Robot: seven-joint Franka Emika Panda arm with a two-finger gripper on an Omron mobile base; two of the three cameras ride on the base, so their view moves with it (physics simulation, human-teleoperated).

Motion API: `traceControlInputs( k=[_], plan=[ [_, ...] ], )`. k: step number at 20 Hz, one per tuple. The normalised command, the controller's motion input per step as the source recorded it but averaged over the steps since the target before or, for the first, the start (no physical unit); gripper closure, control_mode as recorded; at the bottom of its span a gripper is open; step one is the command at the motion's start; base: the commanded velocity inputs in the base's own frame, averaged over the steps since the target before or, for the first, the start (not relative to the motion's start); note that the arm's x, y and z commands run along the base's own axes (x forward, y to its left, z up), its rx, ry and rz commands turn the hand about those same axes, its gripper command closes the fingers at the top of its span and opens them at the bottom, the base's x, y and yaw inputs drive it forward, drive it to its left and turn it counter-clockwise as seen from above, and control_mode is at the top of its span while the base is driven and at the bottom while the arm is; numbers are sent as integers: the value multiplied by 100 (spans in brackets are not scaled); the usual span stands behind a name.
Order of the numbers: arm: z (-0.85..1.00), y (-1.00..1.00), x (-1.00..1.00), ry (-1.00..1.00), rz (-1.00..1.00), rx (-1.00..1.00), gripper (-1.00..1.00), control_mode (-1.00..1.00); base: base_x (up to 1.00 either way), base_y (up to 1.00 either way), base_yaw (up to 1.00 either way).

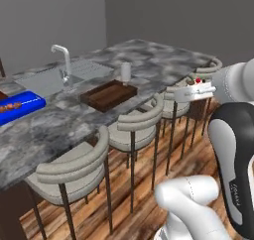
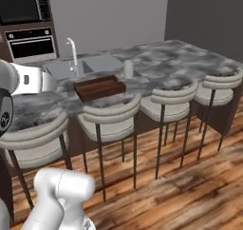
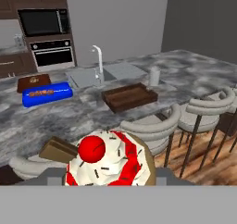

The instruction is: Take the cupcakes from the fridge and place them on the empty tray on the dining counter.

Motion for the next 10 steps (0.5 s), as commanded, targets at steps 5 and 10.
traceControlInputs(
  k=[5,10],
  plan=[
    [0,0,0,0,0,0,100,100,53,-88,40],
    [0,0,0,0,0,0,100,100,96,-36,57]
  ],
)
